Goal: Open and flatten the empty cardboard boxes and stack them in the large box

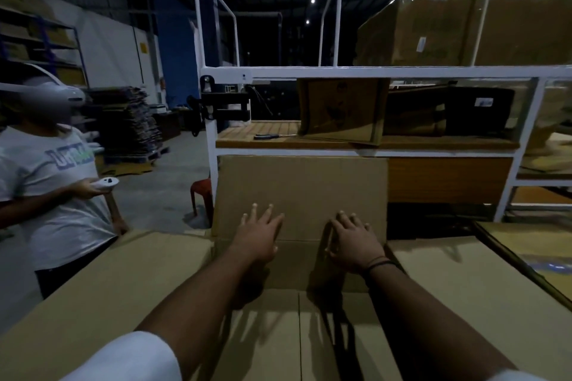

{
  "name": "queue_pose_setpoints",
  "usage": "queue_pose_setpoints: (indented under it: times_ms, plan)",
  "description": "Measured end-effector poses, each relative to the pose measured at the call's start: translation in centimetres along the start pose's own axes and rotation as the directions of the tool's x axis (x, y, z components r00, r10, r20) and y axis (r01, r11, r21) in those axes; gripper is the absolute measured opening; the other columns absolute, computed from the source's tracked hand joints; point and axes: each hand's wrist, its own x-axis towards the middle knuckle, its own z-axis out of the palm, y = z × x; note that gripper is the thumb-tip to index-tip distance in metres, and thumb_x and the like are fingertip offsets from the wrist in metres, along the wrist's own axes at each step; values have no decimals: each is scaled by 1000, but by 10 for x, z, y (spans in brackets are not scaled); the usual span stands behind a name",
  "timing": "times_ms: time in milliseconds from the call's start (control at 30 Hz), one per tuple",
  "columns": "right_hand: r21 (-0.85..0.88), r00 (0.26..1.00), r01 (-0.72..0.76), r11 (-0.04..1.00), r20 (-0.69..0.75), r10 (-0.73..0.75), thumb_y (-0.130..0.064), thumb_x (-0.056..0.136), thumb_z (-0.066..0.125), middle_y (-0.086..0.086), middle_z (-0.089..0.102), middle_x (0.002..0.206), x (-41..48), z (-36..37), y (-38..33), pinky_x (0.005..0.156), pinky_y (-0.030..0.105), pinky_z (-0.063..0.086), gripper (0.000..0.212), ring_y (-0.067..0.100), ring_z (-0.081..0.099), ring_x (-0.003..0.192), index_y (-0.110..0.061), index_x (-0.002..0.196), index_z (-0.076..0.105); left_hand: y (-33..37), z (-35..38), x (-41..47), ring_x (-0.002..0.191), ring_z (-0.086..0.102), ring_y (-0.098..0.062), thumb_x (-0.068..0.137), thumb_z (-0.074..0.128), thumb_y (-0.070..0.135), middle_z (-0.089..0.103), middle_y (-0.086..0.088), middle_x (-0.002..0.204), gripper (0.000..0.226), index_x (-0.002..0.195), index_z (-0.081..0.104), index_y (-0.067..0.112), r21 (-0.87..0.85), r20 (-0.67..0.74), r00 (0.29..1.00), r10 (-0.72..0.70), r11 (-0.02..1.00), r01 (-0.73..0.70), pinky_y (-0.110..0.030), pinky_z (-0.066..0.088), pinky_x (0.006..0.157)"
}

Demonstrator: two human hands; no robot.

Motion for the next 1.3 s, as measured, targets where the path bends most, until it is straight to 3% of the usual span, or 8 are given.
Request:
queue_pose_setpoints:
  times_ms: [133, 267, 433, 633, 767, 967, 1167, 1300]
  plan:
    - [26, 1000, -26, 999, 4, 26, -54, 98, 58, 6, 10, 172, 17, 26, 7, 124, 54, 25, 78, 36, 12, 156, -25, 160, 22, -7, 25, 14, 157, -6, -43, 98, 64, 33, -15, -1, 172, 90, 164, 4, 34, 40, 90, 996, -24, 999, 21, -57, 4, 127]
    - [6, 996, -18, 1000, -83, 18, -59, 95, 56, 8, 13, 171, 23, 41, 6, 123, 50, 29, 80, 35, 12, 156, -24, 159, 24, -15, 40, 22, 157, -2, -43, 94, 66, 26, -20, 3, 171, 96, 164, 1, 36, 39, 36, 999, -10, 999, 9, -53, 13, 125]
    - [0, 997, -27, 1000, -74, 27, -63, 93, 55, 7, 12, 172, 25, 42, 6, 124, 51, 27, 81, 34, 13, 156, -26, 159, 24, -18, 40, 20, 157, -3, -42, 93, 67, 24, -22, 4, 170, 98, 164, 0, 38, 44, 41, 999, -1, 999, -1, -52, 14, 125]
    - [-84, 999, -18, 996, -43, 14, -41, 95, 64, 4, 11, 171, 14, 27, 26, 115, 52, 38, 70, 33, 33, 147, -24, 154, 32, -27, 38, 7, 158, 3, -39, 90, 72, 27, -22, -2, 170, 108, 162, -6, 44, 156, 37, 997, -66, 986, 60, -54, 13, 127]
    - [-27, 989, -137, 990, -54, 135, -51, 91, 66, 8, 21, 164, 5, 24, 40, 108, 48, 44, 73, 35, 41, 139, -27, 152, 32, -38, 41, 0, 158, 6, -38, 88, 75, 28, -25, -3, 169, 113, 161, -9, 45, 157, 47, 994, -101, 983, 93, -53, 14, 127]
    - [58, 975, -213, 975, -44, 216, -54, 94, 60, 11, 40, 143, 15, 21, 36, 103, 47, 47, 62, 35, 46, 130, -29, 146, 37, -37, 42, 1, 158, 4, -37, 88, 76, 29, -25, -2, 169, 112, 161, -7, 45, 110, 53, 993, -106, 989, 99, -51, 13, 127]
    - [116, 988, -145, 983, -42, 151, -49, 94, 63, 14, 47, 143, 34, 27, -5, 105, 49, 47, 69, 35, 48, 130, -28, 152, 32, -35, 39, 3, 158, 5, -38, 89, 75, 32, -23, -2, 169, 108, 162, -4, 44, 81, 67, 992, -109, 991, 103, -51, 14, 128]
    - [153, 999, -23, 988, -39, 30, -43, 93, 63, 13, 52, 133, 46, 27, -48, 100, 47, 49, 59, 36, 53, 123, -26, 144, 40, -33, 43, 3, 157, 7, -39, 88, 77, 31, -23, -2, 169, 108, 162, -2, 44, 71, 58, 991, -118, 991, 114, -50, 16, 128]
